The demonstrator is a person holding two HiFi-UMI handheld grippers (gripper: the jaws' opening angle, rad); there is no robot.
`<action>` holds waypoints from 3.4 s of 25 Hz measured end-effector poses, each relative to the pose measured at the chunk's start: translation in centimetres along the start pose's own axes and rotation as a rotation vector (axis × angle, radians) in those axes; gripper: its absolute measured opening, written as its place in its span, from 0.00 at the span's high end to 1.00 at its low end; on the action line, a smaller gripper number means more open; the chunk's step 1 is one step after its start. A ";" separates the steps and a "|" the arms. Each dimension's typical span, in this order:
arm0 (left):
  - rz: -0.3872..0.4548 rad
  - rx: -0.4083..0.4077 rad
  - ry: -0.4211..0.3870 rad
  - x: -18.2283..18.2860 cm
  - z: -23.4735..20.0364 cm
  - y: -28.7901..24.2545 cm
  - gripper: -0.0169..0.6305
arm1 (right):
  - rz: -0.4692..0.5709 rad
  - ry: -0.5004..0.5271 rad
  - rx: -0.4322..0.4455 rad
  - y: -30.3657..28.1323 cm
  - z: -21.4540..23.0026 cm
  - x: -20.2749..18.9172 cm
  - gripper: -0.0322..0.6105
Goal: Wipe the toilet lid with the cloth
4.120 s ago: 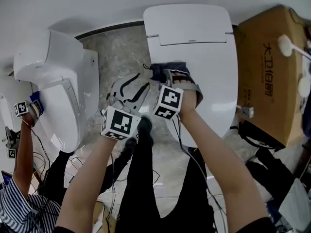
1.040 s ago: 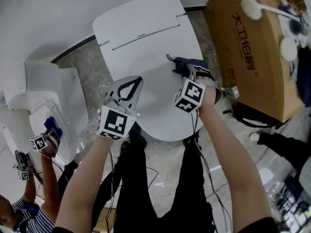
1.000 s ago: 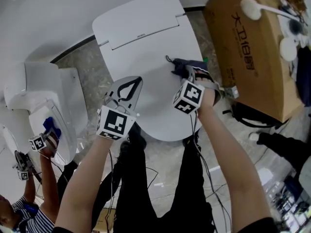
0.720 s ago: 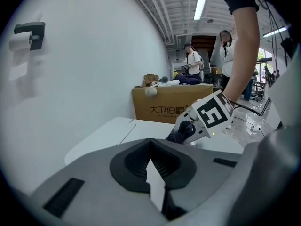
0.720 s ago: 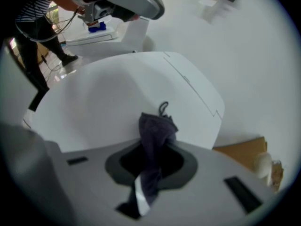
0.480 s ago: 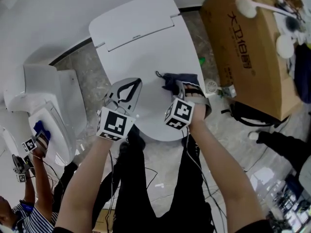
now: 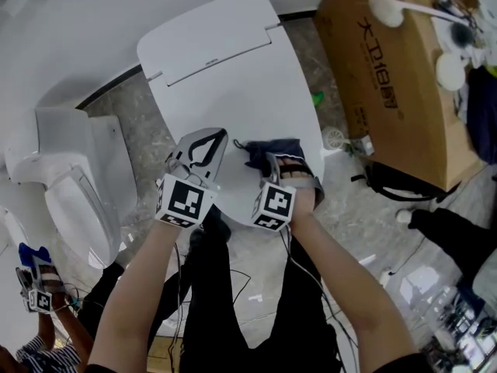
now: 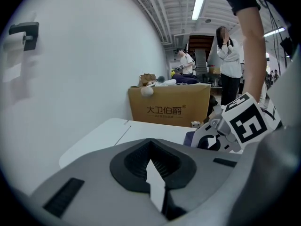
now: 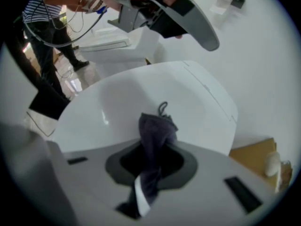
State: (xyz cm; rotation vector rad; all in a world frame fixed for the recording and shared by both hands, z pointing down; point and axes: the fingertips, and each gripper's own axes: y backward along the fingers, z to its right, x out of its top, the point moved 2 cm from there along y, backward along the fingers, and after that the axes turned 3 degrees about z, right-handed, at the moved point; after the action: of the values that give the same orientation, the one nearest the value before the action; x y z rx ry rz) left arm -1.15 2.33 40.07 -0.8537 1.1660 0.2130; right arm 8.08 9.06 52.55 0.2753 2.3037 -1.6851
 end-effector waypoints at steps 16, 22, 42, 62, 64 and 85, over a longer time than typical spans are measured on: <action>0.003 0.001 -0.005 0.1 0.4 0.0 0.94 | 0.028 0.032 0.070 1.0 -5.3 1.4 0.84; 0.009 0.004 -0.017 0.4 0.8 0.2 0.94 | 0.052 0.018 0.008 1.8 -1.8 0.8 0.84; -0.014 -0.024 -0.028 -0.4 1.7 0.4 0.94 | -0.169 -0.028 -0.184 -0.7 19.2 -9.6 0.84; -0.007 -0.044 -0.042 0.8 2.4 -0.6 0.94 | -0.133 -0.062 -0.136 0.0 10.7 -10.2 0.84; -0.006 -0.045 -0.037 0.7 2.4 -0.7 0.94 | -0.129 -0.054 -0.138 0.1 10.1 -10.0 0.84; -0.013 -0.051 -0.023 1.0 1.5 -1.0 0.94 | -0.059 -0.102 -0.056 1.5 2.1 -6.7 0.84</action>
State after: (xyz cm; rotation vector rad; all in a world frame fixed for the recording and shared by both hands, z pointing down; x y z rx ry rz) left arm 0.93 2.42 39.93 -0.9008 1.1374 0.2424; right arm 15.15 7.60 52.79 0.1088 2.3009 -1.6189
